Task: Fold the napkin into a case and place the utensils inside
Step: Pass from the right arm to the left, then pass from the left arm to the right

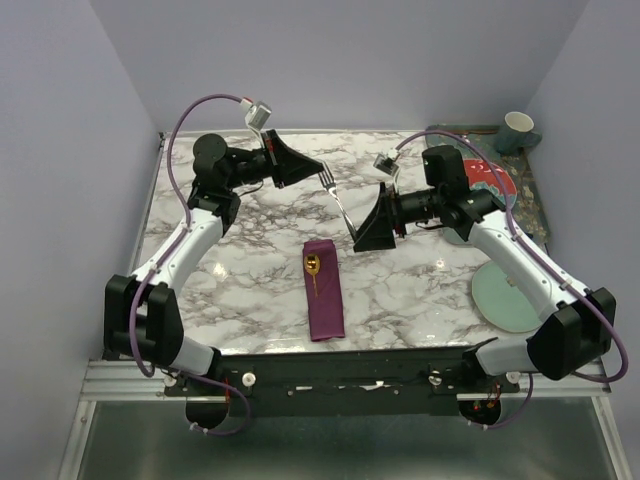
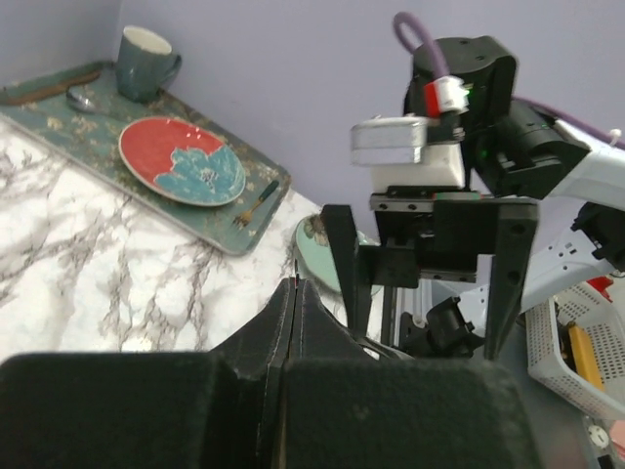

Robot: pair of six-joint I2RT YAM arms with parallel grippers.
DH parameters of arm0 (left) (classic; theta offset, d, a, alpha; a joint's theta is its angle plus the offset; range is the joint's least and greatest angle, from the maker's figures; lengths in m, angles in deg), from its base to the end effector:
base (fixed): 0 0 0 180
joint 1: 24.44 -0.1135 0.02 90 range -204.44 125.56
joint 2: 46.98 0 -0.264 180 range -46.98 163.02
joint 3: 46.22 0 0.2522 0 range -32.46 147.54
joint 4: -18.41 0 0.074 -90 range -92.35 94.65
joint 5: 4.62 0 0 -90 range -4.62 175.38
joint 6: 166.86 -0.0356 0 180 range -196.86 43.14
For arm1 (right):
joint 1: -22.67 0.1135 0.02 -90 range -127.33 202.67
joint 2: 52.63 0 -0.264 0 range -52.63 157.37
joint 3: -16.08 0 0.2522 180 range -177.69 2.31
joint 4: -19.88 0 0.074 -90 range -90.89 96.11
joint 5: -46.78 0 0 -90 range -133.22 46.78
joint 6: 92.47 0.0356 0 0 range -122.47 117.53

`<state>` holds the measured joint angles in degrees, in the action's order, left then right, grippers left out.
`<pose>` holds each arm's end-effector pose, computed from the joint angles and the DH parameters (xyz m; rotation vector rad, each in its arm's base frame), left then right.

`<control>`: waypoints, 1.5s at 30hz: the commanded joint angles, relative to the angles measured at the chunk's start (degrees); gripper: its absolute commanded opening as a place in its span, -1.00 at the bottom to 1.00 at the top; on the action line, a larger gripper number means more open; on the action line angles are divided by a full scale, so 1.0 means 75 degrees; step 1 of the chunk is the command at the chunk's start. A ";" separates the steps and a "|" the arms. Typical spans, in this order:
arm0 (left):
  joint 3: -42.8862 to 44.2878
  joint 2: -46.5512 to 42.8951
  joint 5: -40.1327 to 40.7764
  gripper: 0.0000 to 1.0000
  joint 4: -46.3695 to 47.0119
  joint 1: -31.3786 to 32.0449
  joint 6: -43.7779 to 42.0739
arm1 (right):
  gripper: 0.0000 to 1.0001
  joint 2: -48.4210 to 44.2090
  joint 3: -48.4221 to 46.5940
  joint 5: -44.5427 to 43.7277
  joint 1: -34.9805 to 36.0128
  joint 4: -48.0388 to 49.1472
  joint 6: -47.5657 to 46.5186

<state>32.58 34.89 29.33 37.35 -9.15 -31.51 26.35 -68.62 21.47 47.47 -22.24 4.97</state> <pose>0.3055 -0.1141 0.3870 0.5504 1.5007 -1.4737 0.2518 0.1518 0.3448 -0.9675 1.9473 1.5504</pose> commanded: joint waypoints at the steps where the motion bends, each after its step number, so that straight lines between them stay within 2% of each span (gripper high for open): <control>1: 0.0047 0.0766 -0.0927 -1.00 0.0021 -0.0351 -0.0127 | 1.00 0.0133 0.0142 -0.0574 -0.0165 -0.0215 -0.0102; 9: 0.0223 0.2138 -0.2100 -1.00 0.0291 -0.0491 -0.1088 | 0.99 0.0719 0.0189 -0.0492 -0.0693 -0.0671 -0.0464; 15: 0.0585 0.3345 -0.2955 -1.00 0.1146 -0.0702 -0.1042 | 0.91 0.1164 0.0165 -0.0808 -0.0728 -0.1128 -0.0933; 18: 0.0634 0.3651 -0.3038 -1.00 0.1391 -0.0679 -0.0774 | 0.63 0.1398 -0.0021 -0.1159 -0.0728 -0.1129 -0.1180; 19: 0.0587 0.3686 -0.3027 -1.00 0.1439 -0.0691 -0.0703 | 0.43 0.1515 -0.0161 -0.1369 -0.0716 -0.1129 -0.1191; 22: 0.0329 0.3581 -0.2945 -1.00 0.1475 -0.0644 -0.0574 | 0.14 0.1914 -0.0829 -0.1686 -0.0728 -0.1082 -0.1483; 25: -0.0010 0.3348 -0.2956 -1.00 0.1463 -0.0562 -0.0445 | -0.05 0.2394 -0.1696 -0.1652 -0.0728 -0.1094 -0.2057; 30: -0.0573 0.2890 -0.2909 -1.00 0.1451 -0.0398 -0.0339 | -0.06 0.3109 -0.3007 -0.0774 -0.0623 -0.1642 -0.3147; 33: -0.0702 0.2691 -0.2898 -1.00 0.1521 -0.0281 -0.0210 | -0.03 0.3449 -0.3349 -0.0598 -0.0377 -0.2065 -0.3581; 41: -0.0820 0.2385 -0.2933 -1.00 0.1756 -0.0046 0.0048 | -0.04 0.3625 -0.3420 -0.0597 0.0092 -0.2511 -0.4167; 45: -0.0832 0.2432 -0.2909 -1.00 0.2479 0.0024 0.0539 | -0.05 0.3684 -0.3467 -0.0574 0.0162 -0.2699 -0.4285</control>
<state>26.96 54.45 8.72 49.31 -9.59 -31.67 53.04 -93.06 15.59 48.24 -38.64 -23.70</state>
